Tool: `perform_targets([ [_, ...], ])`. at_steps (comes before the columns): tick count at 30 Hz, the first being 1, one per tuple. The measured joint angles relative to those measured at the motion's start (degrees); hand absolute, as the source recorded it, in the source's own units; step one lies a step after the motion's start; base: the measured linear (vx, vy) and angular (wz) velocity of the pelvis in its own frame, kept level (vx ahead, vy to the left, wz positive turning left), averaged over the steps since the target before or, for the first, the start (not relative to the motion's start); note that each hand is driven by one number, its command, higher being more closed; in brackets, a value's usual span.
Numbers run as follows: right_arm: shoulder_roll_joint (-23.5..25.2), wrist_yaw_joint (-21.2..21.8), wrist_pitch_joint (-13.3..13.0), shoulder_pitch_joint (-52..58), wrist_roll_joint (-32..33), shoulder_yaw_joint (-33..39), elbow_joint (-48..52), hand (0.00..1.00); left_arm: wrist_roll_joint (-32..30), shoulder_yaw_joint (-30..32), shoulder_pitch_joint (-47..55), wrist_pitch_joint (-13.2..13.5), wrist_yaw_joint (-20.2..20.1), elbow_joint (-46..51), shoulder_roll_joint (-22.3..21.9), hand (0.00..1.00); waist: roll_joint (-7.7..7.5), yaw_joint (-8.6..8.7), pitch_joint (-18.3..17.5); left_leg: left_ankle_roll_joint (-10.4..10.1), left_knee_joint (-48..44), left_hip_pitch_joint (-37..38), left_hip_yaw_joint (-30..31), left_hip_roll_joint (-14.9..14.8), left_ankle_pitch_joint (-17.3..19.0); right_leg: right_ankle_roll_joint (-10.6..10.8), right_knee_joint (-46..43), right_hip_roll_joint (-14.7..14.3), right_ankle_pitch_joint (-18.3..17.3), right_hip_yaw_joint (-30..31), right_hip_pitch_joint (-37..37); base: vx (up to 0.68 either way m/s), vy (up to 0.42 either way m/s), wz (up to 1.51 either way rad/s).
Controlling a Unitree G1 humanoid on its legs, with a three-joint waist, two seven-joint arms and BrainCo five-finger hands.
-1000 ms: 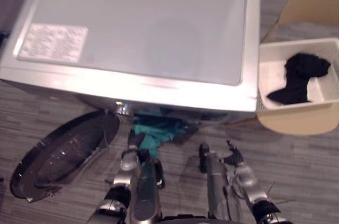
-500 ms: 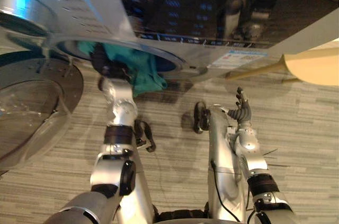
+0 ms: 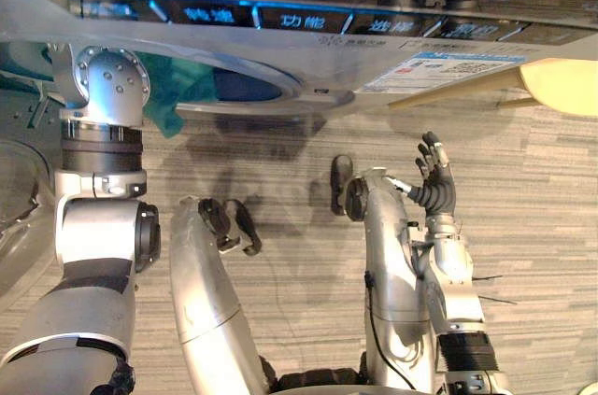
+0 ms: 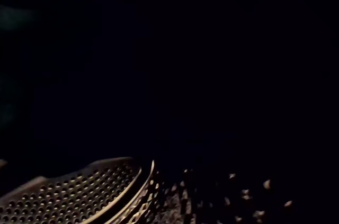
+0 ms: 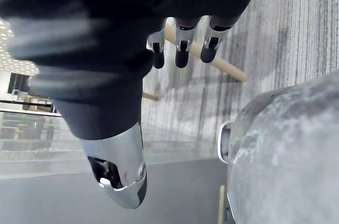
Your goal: Pick up the laundry basket with both hands and put the clothes into the washing machine.
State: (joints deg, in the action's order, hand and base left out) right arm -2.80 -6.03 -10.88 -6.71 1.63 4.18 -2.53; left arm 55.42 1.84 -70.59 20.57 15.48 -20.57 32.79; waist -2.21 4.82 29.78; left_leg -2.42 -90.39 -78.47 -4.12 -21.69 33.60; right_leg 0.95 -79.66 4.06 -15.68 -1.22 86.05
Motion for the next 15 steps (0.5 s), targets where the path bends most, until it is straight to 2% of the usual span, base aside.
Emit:
perform_targets([
  [1,0.09,0.19,0.00,0.00,0.00,-0.01,0.09,0.00,-0.07,-0.31,-0.42,-0.11,-0.63,-0.17,0.06,1.00,-0.02,0.17,-0.01,0.00,0.01,-0.03,-0.01,-0.04,0.01,0.00,0.00,-0.01,0.00,-0.01,0.07,0.01,0.004,-0.04],
  [2,0.11,0.44,-0.01,0.00,0.01,-0.08,0.13,0.00,-0.57,-0.90,-0.71,-0.16,-1.24,-0.32,0.47,0.00,-0.02,0.41,-0.01,0.00,0.03,-0.03,-0.11,-0.11,0.01,0.00,0.00,-0.05,0.00,0.02,0.19,0.01,0.000,-0.05],
  [5,0.09,1.12,-0.06,0.12,0.03,0.19,0.64,0.00,-7.89,-4.87,-1.23,-0.87,-3.03,-2.04,2.48,0.00,-0.07,0.64,-0.04,-0.01,0.12,-0.01,-0.13,-0.32,0.02,-0.02,0.00,-0.23,-0.02,-0.01,0.33,0.00,-0.001,-0.03],
  [6,0.08,1.20,-0.08,0.20,0.04,0.35,0.64,0.00,-12.21,-7.06,-2.14,-1.99,-3.70,-3.81,2.71,0.00,-0.15,0.51,-0.09,-0.02,0.19,-0.05,-0.07,-0.33,0.02,0.00,0.02,-0.22,-0.07,-0.10,0.33,-0.01,-0.007,0.04],
  [8,0.09,1.28,-0.11,0.22,0.03,0.47,0.46,0.00,-26.67,-14.24,-4.15,-5.59,-5.83,-9.03,2.84,0.00,-0.42,0.54,-0.26,-0.02,0.23,-0.37,0.16,-0.34,0.02,0.51,0.18,-0.13,-0.43,-0.33,0.33,-0.01,-0.003,0.02],
  [9,0.09,1.29,-0.08,0.22,0.03,0.47,0.40,0.00,-30.87,-16.00,-4.65,-6.68,-6.28,-10.31,2.45,0.00,-0.46,0.59,-0.29,-0.02,0.24,-0.52,0.25,-0.33,0.02,0.52,0.28,-0.08,-0.43,-0.43,0.33,0.00,0.000,0.00],
  [11,0.21,1.43,-0.09,0.31,0.03,0.48,0.44,0.00,-48.87,-21.66,-5.43,-11.06,-8.92,-14.06,-0.24,0.00,-0.53,0.82,-0.34,-0.01,0.24,-1.25,0.82,-0.23,0.01,0.55,0.61,0.09,-0.41,-0.94,0.32,0.00,0.000,0.00],
  [12,0.22,1.44,-0.10,0.42,0.04,0.49,0.51,0.00,-52.84,-22.74,-5.42,-11.74,-9.24,-14.92,-1.13,0.00,-0.56,0.78,-0.36,-0.01,0.23,-1.30,0.87,-0.21,0.00,0.56,0.58,0.13,-0.42,-0.97,0.32,0.00,0.000,0.00],
  [14,0.31,2.52,-0.06,0.56,0.04,0.43,0.56,0.00,-69.12,-24.70,-4.99,-14.32,-9.44,-17.67,-3.82,0.00,-0.72,0.87,-0.45,-0.01,0.05,-1.40,1.18,0.09,0.00,0.47,-0.02,0.34,-0.44,-1.01,0.31,0.02,0.004,0.08],
  [15,0.37,2.75,-0.09,0.78,0.06,0.36,0.72,0.00,-71.61,-24.70,-4.95,-14.77,-9.47,-17.92,-4.18,0.00,-0.78,0.88,-0.48,-0.01,-0.03,-1.37,1.22,0.27,0.00,0.34,-0.33,0.48,-0.58,-0.96,0.32,0.02,-0.003,0.16],
])
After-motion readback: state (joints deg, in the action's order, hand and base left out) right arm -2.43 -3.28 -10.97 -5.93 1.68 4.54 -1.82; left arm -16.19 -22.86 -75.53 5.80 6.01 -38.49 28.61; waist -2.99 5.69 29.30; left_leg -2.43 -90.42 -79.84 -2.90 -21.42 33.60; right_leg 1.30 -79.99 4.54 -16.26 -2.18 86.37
